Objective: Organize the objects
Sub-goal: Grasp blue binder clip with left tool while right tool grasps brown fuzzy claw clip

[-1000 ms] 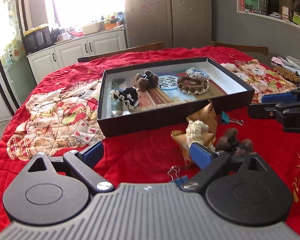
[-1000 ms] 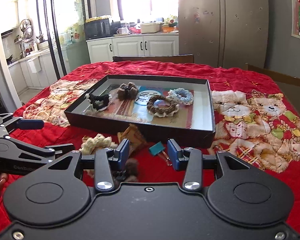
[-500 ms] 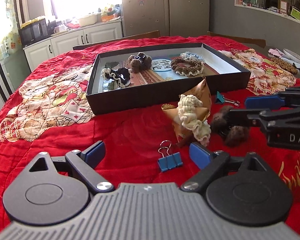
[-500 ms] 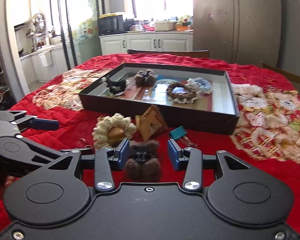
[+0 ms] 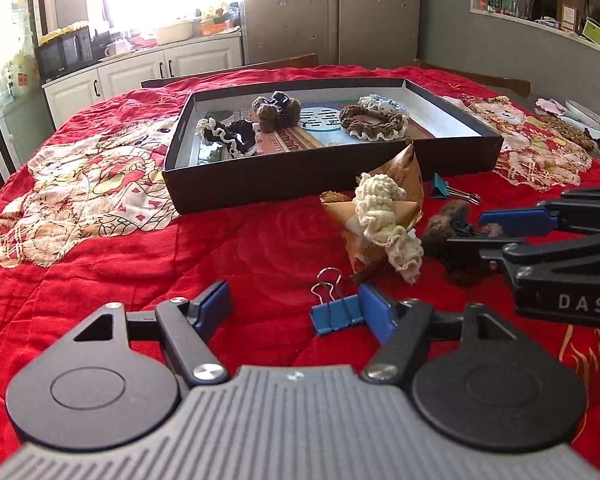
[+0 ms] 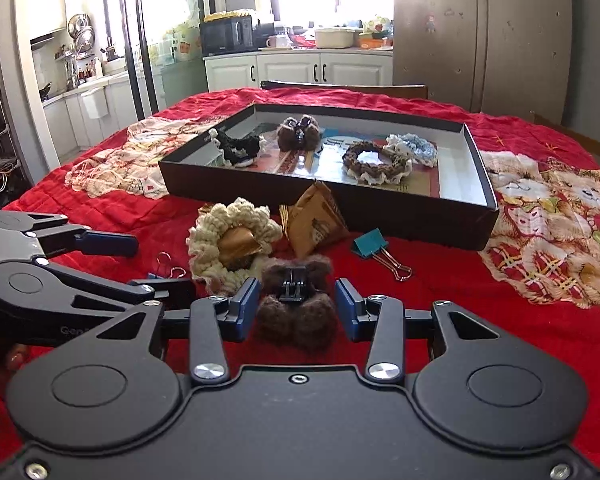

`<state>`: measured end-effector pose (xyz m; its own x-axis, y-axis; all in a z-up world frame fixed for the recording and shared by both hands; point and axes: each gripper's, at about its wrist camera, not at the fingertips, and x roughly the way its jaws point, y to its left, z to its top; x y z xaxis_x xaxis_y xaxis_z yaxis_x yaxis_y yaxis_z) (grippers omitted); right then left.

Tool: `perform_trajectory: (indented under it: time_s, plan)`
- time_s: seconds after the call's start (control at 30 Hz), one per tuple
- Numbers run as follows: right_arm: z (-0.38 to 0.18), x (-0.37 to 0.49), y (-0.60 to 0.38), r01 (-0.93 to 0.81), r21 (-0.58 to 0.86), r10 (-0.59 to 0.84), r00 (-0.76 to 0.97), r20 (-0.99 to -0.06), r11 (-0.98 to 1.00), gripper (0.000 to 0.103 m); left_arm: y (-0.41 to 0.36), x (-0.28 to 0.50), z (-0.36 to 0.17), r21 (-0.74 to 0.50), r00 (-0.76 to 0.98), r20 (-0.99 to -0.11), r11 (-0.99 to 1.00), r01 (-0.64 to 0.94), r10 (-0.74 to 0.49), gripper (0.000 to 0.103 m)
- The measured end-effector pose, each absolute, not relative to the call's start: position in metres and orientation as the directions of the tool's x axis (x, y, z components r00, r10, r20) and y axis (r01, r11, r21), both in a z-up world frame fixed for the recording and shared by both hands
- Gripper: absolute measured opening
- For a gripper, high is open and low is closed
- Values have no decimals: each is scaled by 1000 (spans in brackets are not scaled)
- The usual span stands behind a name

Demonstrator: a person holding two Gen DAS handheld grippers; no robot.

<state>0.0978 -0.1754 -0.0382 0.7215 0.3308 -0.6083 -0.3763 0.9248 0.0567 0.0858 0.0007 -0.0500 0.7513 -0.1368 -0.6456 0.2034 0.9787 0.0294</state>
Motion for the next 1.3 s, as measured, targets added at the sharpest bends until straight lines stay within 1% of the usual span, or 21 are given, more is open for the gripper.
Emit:
perform_trajectory:
  time_s: [0.03,0.17,0.33,0.43,0.63,0.7,0.77,1.3]
  plan:
    - [-39,98,-175,-376,56,330,721,-610,925,41,1,86,-50,29,751,-645,978,205,-138,75]
    - [-43,99,-173,-376,50,325,718,-616,925,41,1,85,-50,17,750,-644,978,210,-150,65]
    - [-48,100,-171,-379,37,319,717,-620,925,40,2,84,-50,11,752,-640,976,216,-159,60]
    - [-49,100,-170,-383,33,319,715,-622,923,39,1,83,-50,7,752,-638,975,220,-165,55]
    - [-50,101,-171,-385,41,324,709,-626,922,36,1,83,-49,0,752,-635,973,229,-177,41]
    - [-50,101,-170,-386,39,324,710,-626,922,36,0,82,-49,-1,751,-635,972,236,-183,34]
    - [-50,101,-170,-386,37,323,710,-626,922,36,-1,82,-49,-2,749,-635,970,243,-189,31]
    - [-50,99,-169,-390,28,321,713,-623,920,36,-2,81,-48,-12,747,-635,970,243,-195,29]
